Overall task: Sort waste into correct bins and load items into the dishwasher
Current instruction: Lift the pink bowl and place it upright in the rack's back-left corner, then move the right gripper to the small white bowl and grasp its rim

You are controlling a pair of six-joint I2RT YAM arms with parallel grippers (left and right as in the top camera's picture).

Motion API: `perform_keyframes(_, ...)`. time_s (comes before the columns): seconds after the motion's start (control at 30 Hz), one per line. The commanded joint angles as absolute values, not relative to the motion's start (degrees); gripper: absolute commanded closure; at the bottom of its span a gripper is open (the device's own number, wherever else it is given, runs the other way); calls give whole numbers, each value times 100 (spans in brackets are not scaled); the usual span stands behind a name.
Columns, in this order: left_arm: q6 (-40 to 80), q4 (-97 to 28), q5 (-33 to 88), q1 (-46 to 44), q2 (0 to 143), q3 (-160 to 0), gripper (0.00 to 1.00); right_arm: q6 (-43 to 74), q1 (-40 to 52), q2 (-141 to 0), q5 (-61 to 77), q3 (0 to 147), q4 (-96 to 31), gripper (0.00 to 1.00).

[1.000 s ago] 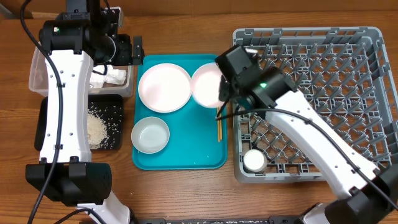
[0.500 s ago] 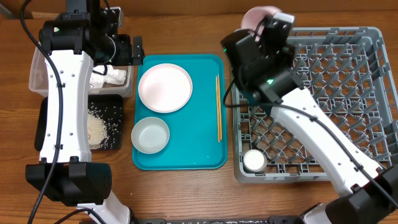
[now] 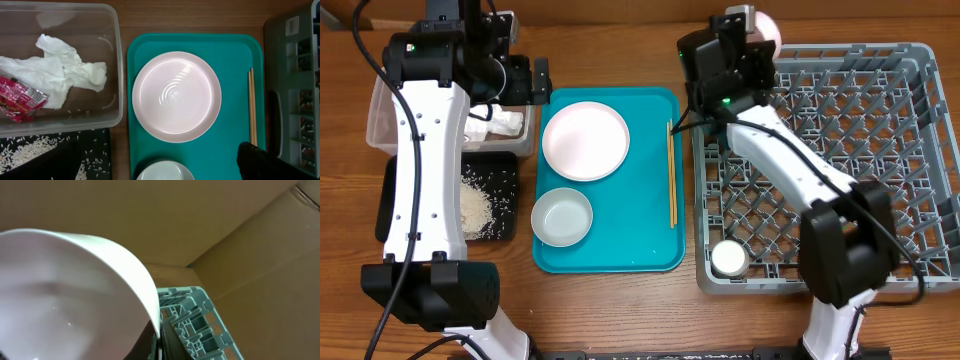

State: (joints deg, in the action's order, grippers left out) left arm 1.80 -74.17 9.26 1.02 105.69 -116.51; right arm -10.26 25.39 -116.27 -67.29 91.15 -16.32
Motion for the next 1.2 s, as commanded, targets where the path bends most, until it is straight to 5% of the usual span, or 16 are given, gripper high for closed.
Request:
perform_keyframes(0.0, 215, -7415, 969, 121, 10602, -11747, 0, -1374, 2499, -12011, -7314, 9190, -1420, 96)
perform_keyframes(0.57, 215, -7415, 969, 121, 10602, -11747, 0, -1350, 2919, -12293, -7225, 9190, -1597, 90)
perform_keyframes(0.63, 215, -7415, 969, 121, 10602, -11747, 0, -1350, 2958, -12291, -7074, 9190, -1664, 78)
perform_keyframes(0.7, 215, -7415, 969, 121, 10602, -11747, 0, -1328, 2993, -12293, -7030, 9190, -1717, 46)
perform_keyframes(0.87, 213, -7415, 969, 121, 10602, -11747, 0, -1326, 3068, -12291, -7017, 9190, -1721, 4)
perform_keyframes(1.17, 215, -7415, 969, 121, 10602, -11747, 0, -1149, 3701, -11566, -6429, 9190, -1765, 0)
